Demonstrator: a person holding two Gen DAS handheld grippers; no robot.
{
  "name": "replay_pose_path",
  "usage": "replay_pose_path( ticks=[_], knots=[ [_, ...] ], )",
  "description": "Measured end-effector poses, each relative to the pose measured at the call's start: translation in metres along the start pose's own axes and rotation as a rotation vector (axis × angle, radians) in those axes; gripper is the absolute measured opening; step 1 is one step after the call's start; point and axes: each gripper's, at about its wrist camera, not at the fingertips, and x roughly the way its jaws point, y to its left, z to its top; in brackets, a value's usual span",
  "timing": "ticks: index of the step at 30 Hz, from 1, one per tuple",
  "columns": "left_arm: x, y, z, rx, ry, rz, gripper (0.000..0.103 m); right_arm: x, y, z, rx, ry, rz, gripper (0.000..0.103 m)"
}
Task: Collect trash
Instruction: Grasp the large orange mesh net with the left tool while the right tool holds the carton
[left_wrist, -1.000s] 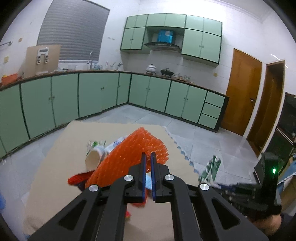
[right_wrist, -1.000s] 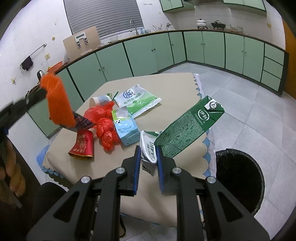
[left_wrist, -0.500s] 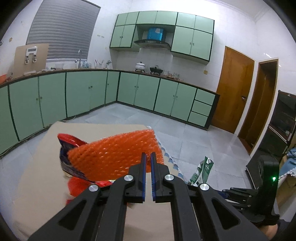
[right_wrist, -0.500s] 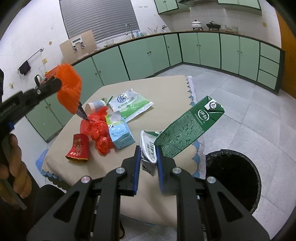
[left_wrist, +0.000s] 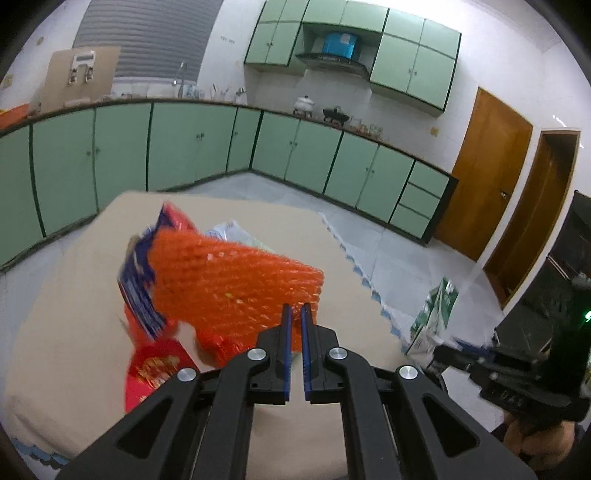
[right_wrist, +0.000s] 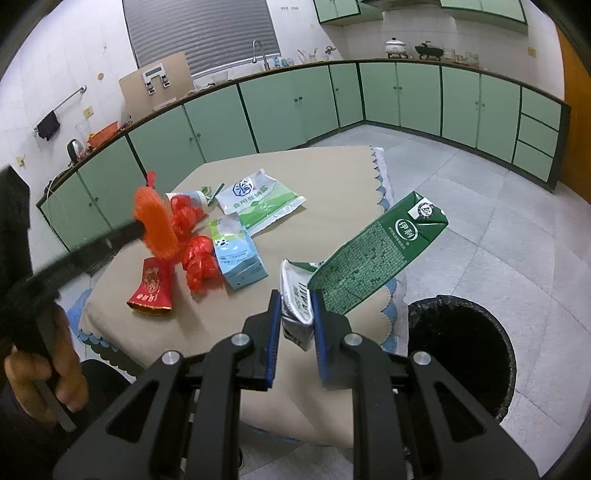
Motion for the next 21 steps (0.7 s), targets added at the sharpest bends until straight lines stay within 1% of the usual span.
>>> replay_pose_path(
  ticks=[2, 7, 10, 11, 12, 14, 15, 16, 17, 18, 19, 20, 21],
  knots=[
    [-0.012, -0.003, 0.011, 0.017, -0.033, 0.001, 0.005, 0.001, 0.000, 0.001, -0.002, 0.003, 0.002, 0.016],
    [-0.058, -0.014, 0.053, 0.068, -0.168, -0.032, 0.005, 0.000, 0.003, 0.004, -0.008, -0.002, 0.009, 0.016],
    [-0.066, -0.015, 0.071, 0.099, -0.201, -0.017, 0.005, 0.001, 0.004, 0.004, -0.006, -0.003, 0.015, 0.016],
    [-0.064, -0.011, 0.075, 0.088, -0.188, -0.013, 0.005, 0.000, 0.003, 0.003, -0.006, -0.003, 0.017, 0.016],
    [-0.067, -0.007, 0.078, 0.068, -0.186, -0.033, 0.005, 0.000, 0.003, 0.002, -0.007, -0.004, 0.018, 0.016],
    [-0.074, -0.005, 0.077, 0.064, -0.207, -0.042, 0.005, -0.002, 0.002, 0.001, -0.006, -0.010, 0.020, 0.016],
    [-0.070, -0.003, 0.073, 0.067, -0.203, -0.033, 0.005, 0.000, 0.001, 0.000, -0.002, -0.007, 0.021, 0.016],
    [-0.057, 0.000, 0.069, 0.042, -0.148, 0.003, 0.005, 0.002, -0.001, -0.001, 0.004, -0.001, 0.026, 0.016],
    [-0.052, 0.002, 0.067, 0.017, -0.120, -0.011, 0.005, 0.002, -0.002, -0.002, 0.004, 0.002, 0.028, 0.016],
    [-0.058, 0.001, 0.061, 0.016, -0.139, -0.038, 0.005, 0.002, -0.002, -0.002, 0.002, -0.001, 0.028, 0.016],
    [-0.059, -0.002, 0.055, 0.055, -0.165, -0.010, 0.006, 0.002, -0.002, -0.002, 0.002, 0.000, 0.030, 0.016],
    [-0.043, 0.002, 0.049, 0.053, -0.108, 0.028, 0.006, 0.003, -0.002, -0.002, 0.004, 0.005, 0.034, 0.016],
    [-0.029, 0.011, 0.040, 0.023, -0.049, 0.031, 0.006, 0.004, -0.003, -0.002, 0.005, 0.006, 0.036, 0.016]
  ],
)
